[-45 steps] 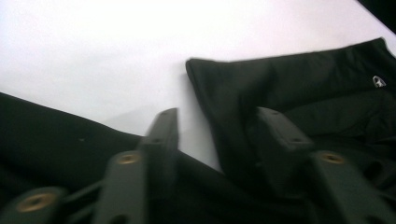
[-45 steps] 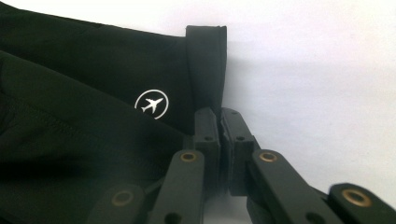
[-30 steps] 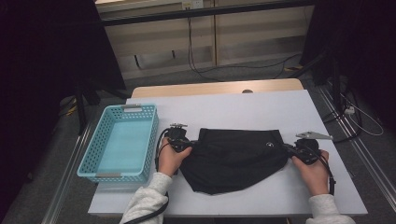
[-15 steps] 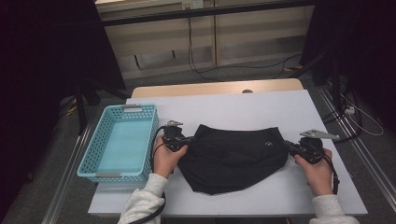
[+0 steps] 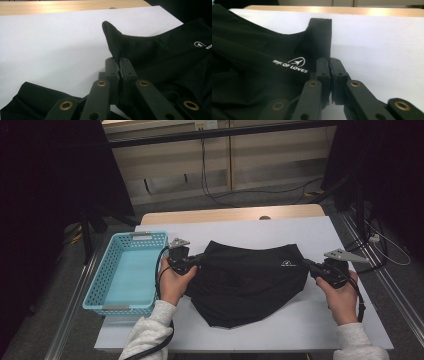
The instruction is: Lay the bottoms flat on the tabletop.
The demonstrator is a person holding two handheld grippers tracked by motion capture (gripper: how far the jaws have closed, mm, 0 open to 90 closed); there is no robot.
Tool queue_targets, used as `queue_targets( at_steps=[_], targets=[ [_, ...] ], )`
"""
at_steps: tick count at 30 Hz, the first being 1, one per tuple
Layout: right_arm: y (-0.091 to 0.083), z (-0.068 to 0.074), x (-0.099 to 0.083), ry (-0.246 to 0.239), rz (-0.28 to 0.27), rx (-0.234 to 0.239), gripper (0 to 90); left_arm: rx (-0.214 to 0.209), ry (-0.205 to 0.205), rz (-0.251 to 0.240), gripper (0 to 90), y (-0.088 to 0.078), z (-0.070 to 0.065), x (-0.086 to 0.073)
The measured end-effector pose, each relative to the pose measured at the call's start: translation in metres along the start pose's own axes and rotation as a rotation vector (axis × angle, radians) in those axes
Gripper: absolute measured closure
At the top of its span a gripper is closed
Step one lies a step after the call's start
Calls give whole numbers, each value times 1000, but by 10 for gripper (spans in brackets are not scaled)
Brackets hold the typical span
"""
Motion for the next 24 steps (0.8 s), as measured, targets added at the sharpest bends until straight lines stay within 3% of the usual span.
queue_targets(
  at_steps=[7, 13, 16, 18, 21, 22, 23, 24],
  targets=[
    [8, 3, -3, -7, 21, 8, 875, 1, -25, 12, 869, 1, 9, -4],
    [15, 2, 11, -3, 17, 24, 875, 8, -45, 11, 870, 6, 18, 12],
    [26, -2, 31, -30, 23, 4, 876, 19, -53, 0, 870, 11, 22, 30],
    [39, -7, 52, -59, 12, -35, 877, 24, -57, -17, 871, 17, 26, 49],
    [66, -17, 95, -51, -66, -101, 873, 66, -54, -70, 870, 28, 30, 83],
    [76, -16, 106, -53, -96, -84, 840, 75, -66, -61, 864, 33, 33, 89],
    [86, -15, 111, -35, -82, -82, 716, 86, -67, -36, 817, 40, 35, 90],
    [94, -12, 113, -9, -46, -106, 559, 87, -52, -8, 670, 46, 35, 88]
  ],
)
Point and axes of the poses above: each handheld gripper's, and its own axes: y roughly forward along the jaws, x roughly out of its top, z roughly to its left, the point moved 1 cm from there along y, roughly forward along the jaws, and after that the axes turned 2 degrees about x, right-handed, at the moved point
